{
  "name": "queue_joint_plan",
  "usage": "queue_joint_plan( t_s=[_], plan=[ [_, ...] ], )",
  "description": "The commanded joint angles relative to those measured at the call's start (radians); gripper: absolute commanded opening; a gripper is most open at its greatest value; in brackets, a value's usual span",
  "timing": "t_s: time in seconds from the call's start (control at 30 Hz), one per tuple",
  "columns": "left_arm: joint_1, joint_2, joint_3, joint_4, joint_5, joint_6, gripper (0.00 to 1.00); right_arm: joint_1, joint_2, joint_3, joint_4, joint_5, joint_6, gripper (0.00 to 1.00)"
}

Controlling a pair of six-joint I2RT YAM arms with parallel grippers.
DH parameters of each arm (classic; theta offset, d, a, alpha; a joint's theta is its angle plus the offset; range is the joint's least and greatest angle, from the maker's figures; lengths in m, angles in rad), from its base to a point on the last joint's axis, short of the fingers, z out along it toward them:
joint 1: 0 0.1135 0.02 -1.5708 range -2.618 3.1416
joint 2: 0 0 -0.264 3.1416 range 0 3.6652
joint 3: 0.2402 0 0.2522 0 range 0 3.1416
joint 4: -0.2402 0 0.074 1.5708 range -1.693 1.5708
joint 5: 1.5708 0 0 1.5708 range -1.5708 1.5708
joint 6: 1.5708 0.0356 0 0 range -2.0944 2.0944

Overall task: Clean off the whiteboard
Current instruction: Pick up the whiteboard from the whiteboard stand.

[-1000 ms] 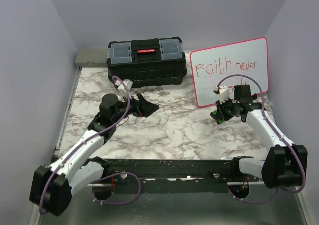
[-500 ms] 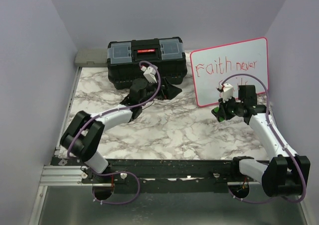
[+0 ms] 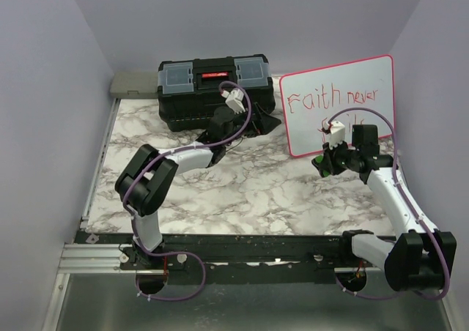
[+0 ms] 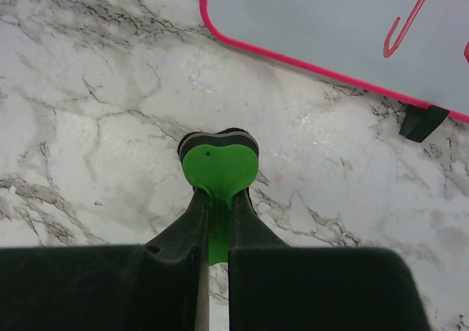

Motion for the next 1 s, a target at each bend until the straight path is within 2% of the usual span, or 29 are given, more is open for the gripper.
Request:
queue_joint_plan(
  t_s=[0.0, 0.53, 0.97],
  plan=[
    [-0.016, 0.05, 0.03, 0.031, -0.055, -0.041, 0.97, -0.006, -0.009, -0.002, 0.016, -0.018, 0.009, 0.01],
    [-0.043, 0.254, 0.19, 0.135, -0.062, -0.097, 0.94, -0.006, -0.005, -0.003, 0.014, -0.016, 0.006, 0.01],
    [-0.048, 0.421, 0.321, 0.273, -0.146, -0.192, 0.79, -0.008, -0.017, -0.004, 0.016, -0.017, 0.004, 0.01]
  ],
)
